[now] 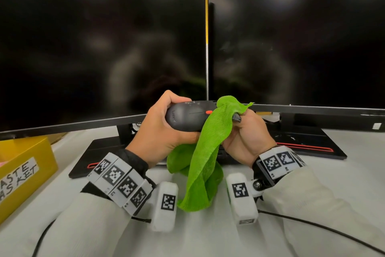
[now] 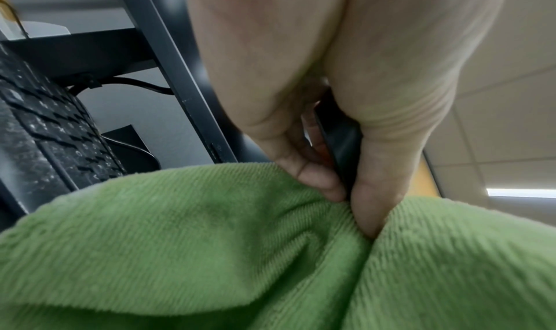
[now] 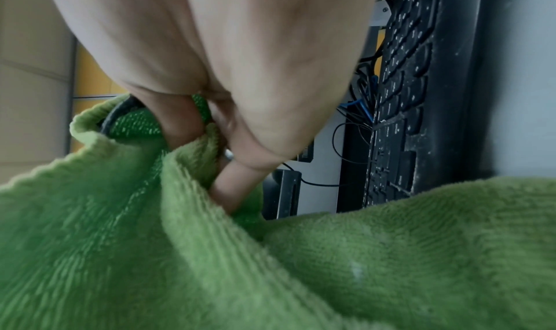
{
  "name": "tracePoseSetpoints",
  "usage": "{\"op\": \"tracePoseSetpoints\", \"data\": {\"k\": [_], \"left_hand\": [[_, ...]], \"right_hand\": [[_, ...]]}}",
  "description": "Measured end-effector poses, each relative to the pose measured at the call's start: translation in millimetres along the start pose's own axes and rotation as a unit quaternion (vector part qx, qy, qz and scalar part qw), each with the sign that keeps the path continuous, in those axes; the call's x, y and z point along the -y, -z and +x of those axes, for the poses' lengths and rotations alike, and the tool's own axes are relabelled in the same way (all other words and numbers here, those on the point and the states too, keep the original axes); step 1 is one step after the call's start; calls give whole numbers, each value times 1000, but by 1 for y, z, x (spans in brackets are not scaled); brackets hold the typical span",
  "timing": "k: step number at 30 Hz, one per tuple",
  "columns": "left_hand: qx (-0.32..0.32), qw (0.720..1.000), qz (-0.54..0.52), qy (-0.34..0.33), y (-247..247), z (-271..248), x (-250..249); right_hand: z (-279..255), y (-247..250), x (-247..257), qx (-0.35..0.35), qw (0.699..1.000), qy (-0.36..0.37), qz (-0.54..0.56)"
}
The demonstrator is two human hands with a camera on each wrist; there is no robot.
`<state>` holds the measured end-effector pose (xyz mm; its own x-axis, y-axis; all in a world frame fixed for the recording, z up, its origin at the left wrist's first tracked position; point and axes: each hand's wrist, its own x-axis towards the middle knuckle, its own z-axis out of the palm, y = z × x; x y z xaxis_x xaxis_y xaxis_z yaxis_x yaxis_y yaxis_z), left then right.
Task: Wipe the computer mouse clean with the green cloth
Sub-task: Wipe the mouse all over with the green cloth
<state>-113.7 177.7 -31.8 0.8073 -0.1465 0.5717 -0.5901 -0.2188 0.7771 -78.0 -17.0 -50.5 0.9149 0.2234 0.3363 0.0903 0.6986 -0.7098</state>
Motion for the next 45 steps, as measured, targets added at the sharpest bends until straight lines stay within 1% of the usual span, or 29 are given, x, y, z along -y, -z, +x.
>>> {"op": "tracePoseSetpoints", "data": {"k": [2,5,7,10,16,18,20,22,24,26,28,31,34,38,41,43,45], "left_hand": [[-5,1000,0,-5,0,0,2],[-13,1000,12,-14,-2,1,3],[-4,1000,23,-22,-4,0,2],[17,999,38,-35,-2,1,2],[31,998,43,-42,-1,2,1],[34,997,50,-44,0,3,3],[31,997,57,-48,1,3,5],[36,996,63,-46,0,3,4],[54,995,73,-50,-3,4,5],[75,993,73,-61,-5,4,9],[94,991,77,-63,-7,3,12],[115,987,97,-64,-9,2,10],[125,986,97,-57,-12,1,10],[121,987,89,-50,-13,-1,8],[112,988,99,-47,-12,0,8],[106,987,116,-41,-10,1,10],[104,987,120,-27,-9,2,12]], "right_hand": [[0,-1,0,14,1000,1,-6],[1,-4,-5,51,995,31,-83],[0,-6,-8,35,988,56,-139],[-1,-4,-6,4,983,76,-166],[-1,-2,3,-81,985,62,-139],[1,1,8,-90,989,55,-102],[1,3,14,-54,996,22,-73],[1,3,13,-18,994,1,-106],[0,1,7,3,986,27,-162],[-4,-4,-4,27,969,52,-241],[-6,-6,-10,37,956,65,-285],[-5,-4,-8,14,957,62,-283],[-6,-3,-4,-30,965,72,-251],[-4,0,-2,-60,971,49,-226],[-4,-1,-1,-47,978,25,-200],[-7,-5,-3,-9,981,14,-194],[-10,-11,-6,15,977,21,-213]]}}
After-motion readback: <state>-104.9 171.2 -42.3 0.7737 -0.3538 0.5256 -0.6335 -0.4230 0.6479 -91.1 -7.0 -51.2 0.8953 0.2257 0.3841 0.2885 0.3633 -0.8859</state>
